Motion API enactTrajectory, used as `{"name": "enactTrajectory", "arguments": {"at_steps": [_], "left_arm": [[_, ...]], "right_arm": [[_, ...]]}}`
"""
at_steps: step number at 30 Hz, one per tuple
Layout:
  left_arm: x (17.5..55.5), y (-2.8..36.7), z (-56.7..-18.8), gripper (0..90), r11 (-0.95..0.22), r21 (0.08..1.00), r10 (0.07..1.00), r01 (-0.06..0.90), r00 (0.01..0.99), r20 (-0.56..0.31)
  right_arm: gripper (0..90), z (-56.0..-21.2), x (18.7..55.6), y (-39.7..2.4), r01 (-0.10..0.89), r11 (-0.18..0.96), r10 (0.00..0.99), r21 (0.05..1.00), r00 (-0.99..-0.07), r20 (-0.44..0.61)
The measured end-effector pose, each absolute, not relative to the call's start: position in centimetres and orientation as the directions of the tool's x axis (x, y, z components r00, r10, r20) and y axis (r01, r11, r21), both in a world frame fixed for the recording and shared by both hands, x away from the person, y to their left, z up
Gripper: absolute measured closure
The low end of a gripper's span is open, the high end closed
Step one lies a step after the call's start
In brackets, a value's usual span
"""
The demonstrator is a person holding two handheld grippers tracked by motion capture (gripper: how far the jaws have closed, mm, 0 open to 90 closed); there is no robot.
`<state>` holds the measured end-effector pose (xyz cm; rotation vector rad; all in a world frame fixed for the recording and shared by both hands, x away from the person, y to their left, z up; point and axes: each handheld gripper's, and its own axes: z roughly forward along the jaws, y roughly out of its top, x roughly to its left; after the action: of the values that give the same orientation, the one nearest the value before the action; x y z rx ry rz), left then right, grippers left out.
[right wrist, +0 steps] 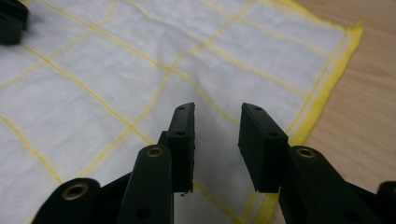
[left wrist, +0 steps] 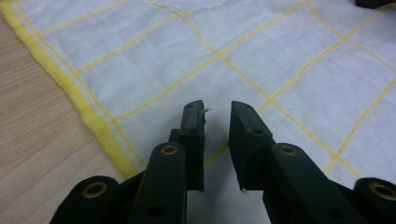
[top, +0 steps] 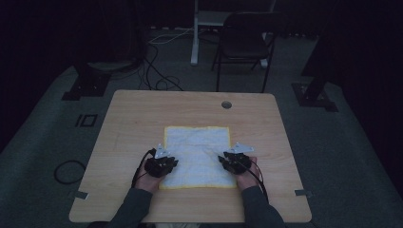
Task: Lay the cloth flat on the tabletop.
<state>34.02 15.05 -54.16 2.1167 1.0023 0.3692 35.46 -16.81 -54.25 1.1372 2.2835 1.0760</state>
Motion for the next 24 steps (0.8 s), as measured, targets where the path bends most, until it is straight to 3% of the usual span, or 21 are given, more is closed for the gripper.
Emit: {"name": "enactTrajectory", "arguments": {"at_steps": [24], "left_arm": [[32.2,16.0,-54.2,78.0,-0.410,0.733,0.762,0.542,0.645,-0.050]], "right_arm": [[67.0,-54.5,32.8,-16.7,0.531,0.395,0.800,0.750,-0.600,0.004]]}}
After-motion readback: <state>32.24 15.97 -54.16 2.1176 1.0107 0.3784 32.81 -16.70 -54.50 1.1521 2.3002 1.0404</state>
